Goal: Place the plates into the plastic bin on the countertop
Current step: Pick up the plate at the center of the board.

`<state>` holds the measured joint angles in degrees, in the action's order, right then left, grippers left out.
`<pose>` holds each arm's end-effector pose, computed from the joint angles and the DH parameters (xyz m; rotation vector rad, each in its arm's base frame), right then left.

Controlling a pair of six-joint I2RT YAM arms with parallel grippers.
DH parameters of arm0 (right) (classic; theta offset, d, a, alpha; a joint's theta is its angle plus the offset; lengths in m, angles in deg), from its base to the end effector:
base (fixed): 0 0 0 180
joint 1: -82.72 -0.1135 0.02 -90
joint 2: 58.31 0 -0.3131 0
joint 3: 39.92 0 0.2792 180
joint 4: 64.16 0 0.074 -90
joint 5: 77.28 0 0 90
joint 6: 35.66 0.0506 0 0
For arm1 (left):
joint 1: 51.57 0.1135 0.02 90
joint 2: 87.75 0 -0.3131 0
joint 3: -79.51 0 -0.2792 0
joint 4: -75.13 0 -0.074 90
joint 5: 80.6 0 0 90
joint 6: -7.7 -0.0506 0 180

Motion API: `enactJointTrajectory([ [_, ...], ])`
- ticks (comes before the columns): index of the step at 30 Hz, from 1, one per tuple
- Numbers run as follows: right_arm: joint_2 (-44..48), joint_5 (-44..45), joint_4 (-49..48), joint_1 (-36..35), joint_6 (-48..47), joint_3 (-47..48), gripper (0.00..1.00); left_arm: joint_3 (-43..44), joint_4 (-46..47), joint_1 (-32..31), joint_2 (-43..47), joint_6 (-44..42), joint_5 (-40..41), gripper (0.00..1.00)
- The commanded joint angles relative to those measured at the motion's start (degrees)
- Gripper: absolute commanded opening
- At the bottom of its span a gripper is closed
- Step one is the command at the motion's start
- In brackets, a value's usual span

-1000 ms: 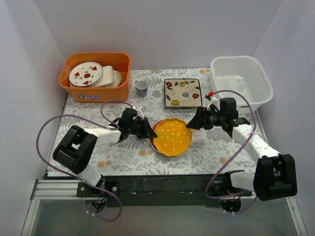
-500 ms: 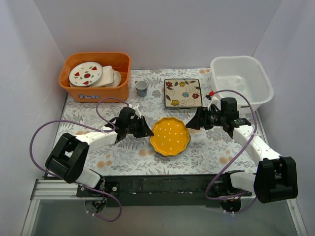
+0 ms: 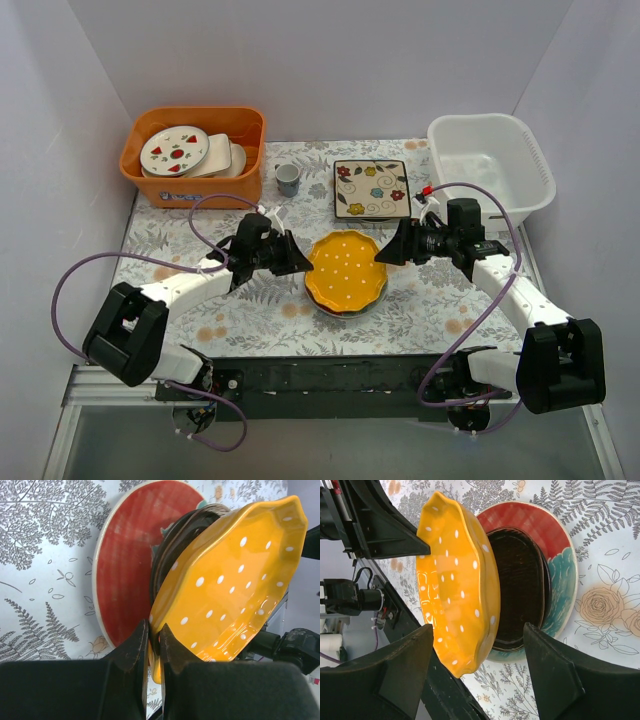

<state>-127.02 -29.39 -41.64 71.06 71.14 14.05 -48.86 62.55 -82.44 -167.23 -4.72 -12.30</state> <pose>0.2528 0.0868 0.2667 -0.3200 2.2113 1.0864 0.2495 -0.1709 0.2124 -0.8298 2.5093 -1.2813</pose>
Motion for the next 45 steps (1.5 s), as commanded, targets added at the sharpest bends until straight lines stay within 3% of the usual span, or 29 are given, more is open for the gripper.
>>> enactJointTrajectory([
  [1, 0.33, -2.27, -2.37, -0.64, 0.61, 1.15, 0.79, 4.63, 5.17, -0.07, 5.21, 3.19, -4.67, 0.0],
  [10, -1.16, -3.42, -2.99, -1.52, 1.13, 1.24, 0.75, 4.99, 5.96, -0.06, 5.92, 3.54, -4.94, 0.0],
  [18, -3.36, -5.09, -4.22, -2.84, 1.83, 1.15, 0.63, 4.55, 8.95, -0.15, 7.14, 4.77, -6.25, 0.0],
  [22, -4.33, -5.09, -4.22, -3.1, 1.92, 1.5, 0.42, 4.28, 9.66, -0.15, 7.68, 4.77, -6.08, 0.0],
  [23, -4.42, -5.18, -4.13, -3.19, 1.84, 1.68, 0.28, 4.11, 9.83, -0.07, 7.85, 4.77, -6.17, 0.0],
  [26, -4.68, -5.44, -4.31, -3.19, 1.92, 1.86, 0.02, 4.11, 9.48, -0.06, 7.85, 4.42, -6.08, 0.0],
  [33, -4.59, -5.44, -4.57, -3.37, 2.19, 2.3, 0.01, 4.19, 7.55, -0.15, 8.9, 2.49, -3.98, 0.0],
  [41, -4.07, -4.92, -5.62, -3.46, 3.15, 2.3, 0.01, 4.9, 3.77, -0.15, 11.02, -0.5, -0.19, 0.17],
  [45, -3.54, -4.65, -6.07, -3.46, 3.33, 2.56, 0.01, 4.9, 3.33, -0.15, 10.93, -0.85, 0.16, 0.31],
])
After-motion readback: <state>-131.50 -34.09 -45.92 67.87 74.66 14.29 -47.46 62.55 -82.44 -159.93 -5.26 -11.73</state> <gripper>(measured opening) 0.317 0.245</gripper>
